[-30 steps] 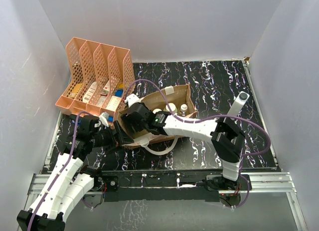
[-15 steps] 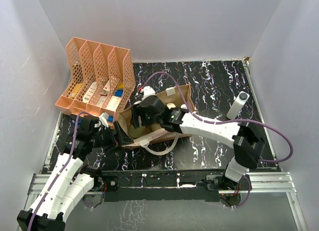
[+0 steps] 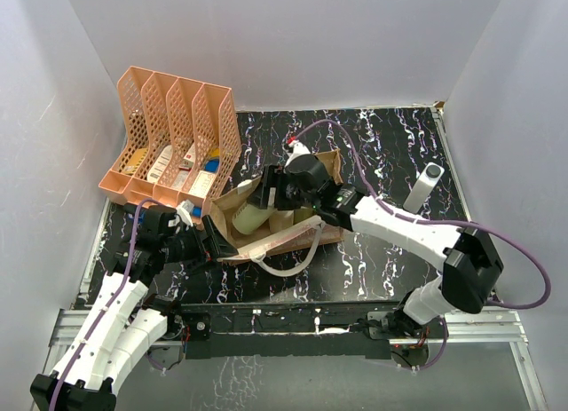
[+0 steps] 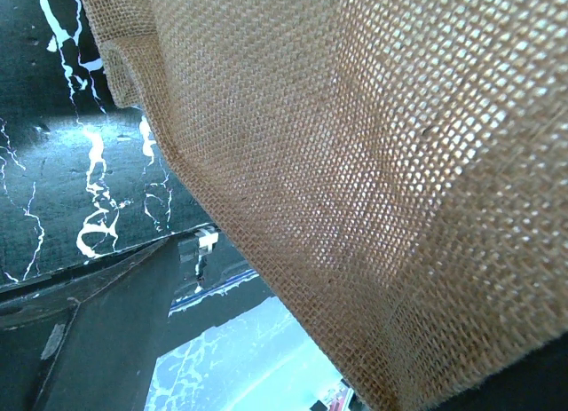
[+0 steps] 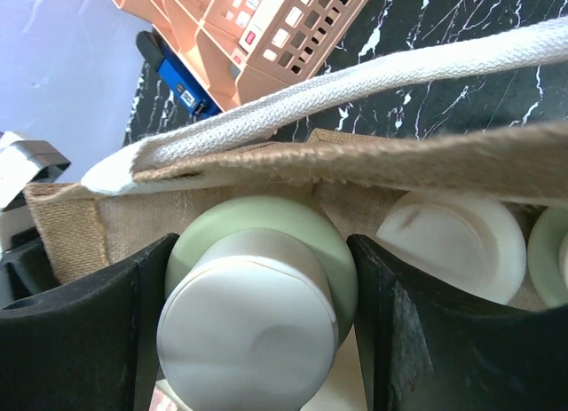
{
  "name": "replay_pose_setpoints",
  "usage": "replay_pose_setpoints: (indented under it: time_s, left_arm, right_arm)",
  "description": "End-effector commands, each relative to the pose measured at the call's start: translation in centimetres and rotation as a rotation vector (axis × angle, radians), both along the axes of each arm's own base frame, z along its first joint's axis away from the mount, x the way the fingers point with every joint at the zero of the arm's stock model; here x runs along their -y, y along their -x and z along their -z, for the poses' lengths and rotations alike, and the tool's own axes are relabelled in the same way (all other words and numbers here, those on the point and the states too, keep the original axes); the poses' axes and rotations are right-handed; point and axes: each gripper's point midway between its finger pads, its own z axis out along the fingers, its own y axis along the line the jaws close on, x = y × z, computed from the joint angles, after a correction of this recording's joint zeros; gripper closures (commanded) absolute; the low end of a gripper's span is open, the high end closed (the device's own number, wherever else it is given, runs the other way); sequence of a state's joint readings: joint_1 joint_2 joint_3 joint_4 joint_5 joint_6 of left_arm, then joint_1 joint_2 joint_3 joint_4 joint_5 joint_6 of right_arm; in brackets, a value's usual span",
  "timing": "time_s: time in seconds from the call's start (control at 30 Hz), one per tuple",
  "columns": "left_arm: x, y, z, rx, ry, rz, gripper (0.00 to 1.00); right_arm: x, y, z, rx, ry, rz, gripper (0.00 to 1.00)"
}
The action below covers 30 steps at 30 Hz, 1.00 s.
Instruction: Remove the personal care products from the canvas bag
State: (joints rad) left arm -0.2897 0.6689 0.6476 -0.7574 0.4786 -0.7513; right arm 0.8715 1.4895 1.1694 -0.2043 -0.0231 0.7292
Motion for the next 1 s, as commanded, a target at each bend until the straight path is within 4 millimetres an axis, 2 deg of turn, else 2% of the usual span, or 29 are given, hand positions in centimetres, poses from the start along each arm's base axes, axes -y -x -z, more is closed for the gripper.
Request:
replay_pose_setpoints:
  time_s: [0.0,0.3,0.6,0.97]
  left_arm:
    - [-0.1,0.4,-0.5,-0.002,-0.01,0.012,0.13]
    - [0.0,-0.1,-1.0,0.011,-0.005,0.015,0.11]
    - [0.2,-0.3,-0.8,0.008,-0.004,0.022,0.1]
    - [0.0,-0.2,-0.9,0.017,-0.007,0.017,0.1]
  right_arm:
    - [-0.1,0.2,-12.3,0.145,-0.362,-0.016,0.92]
    - [4.6,0.7,-17.2,0.153,-0.505,0.039,0.92]
    - [11.9,0.6,-22.7,0.245,-0.549,0.192,0.92]
    - [19.0,0.1,-26.8,0.412,-0.416,0.44,0.92]
